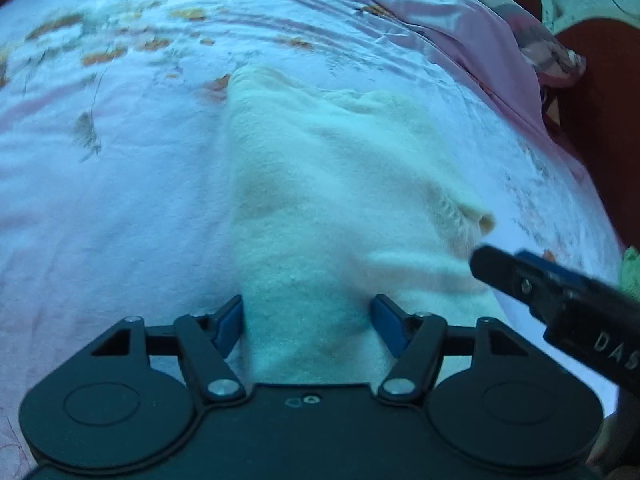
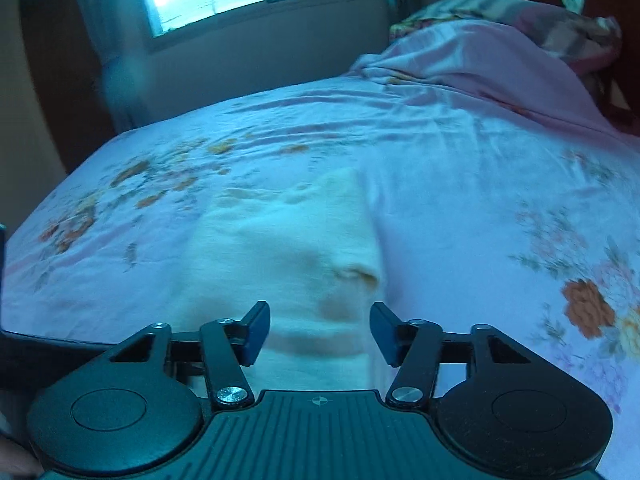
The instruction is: Fold small clothes
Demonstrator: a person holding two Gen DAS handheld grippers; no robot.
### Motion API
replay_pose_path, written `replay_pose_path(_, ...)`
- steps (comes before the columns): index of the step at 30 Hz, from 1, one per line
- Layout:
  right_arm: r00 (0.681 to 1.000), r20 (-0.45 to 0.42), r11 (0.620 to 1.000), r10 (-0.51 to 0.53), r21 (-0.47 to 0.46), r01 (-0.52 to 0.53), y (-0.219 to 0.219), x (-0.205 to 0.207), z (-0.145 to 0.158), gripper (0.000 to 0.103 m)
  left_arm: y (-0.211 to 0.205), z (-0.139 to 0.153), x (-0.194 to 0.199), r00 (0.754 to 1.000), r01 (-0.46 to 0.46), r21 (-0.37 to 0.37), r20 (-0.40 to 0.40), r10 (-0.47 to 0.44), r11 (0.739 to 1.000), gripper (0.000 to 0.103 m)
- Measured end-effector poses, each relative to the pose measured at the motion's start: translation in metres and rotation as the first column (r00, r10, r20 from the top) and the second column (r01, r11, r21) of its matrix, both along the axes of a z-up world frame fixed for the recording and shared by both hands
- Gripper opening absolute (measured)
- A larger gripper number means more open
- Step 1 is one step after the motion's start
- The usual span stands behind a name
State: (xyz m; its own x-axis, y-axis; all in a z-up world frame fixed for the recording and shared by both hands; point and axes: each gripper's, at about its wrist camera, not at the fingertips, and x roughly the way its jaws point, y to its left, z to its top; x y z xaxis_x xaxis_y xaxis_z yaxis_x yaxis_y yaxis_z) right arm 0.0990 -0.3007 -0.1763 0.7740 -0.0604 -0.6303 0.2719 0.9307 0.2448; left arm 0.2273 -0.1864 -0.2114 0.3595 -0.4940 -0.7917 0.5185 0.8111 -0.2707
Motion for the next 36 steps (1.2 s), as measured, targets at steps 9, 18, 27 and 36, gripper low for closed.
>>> replay_pose_path(9,0.994,-0.078,0.99,0.072,-0.113,-0.08,-0.012,0.081,-0.009,0.036,-0.002,0.0,-0.001,1.0,-0.018,-0.005,-0.003,0.018,1.0,0.067)
replay_pose_path(18,0.985,-0.169,0.988,0.023,-0.144,-0.048,-0.036,0.068,-0.051,0.061,0.005,0.005,0.002,0.999,-0.05,-0.026,-0.014,0.049,0.998,0.075)
replay_pose_path(27,0.983,-0.167,0.966,0.071,-0.232,-0.11,0.007,0.023,-0.046,0.052,0.018,-0.005,0.013,0.995,-0.101,-0.042,-0.029,0.1,0.994,0.075)
replay_pose_path(36,0.994,-0.105,0.983,0.042,-0.175,-0.06,0.004,-0.009,-0.022,0.052,0.038,0.013,-0.007,0.992,-0.119,-0.069,0.029,0.121,0.991,0.065)
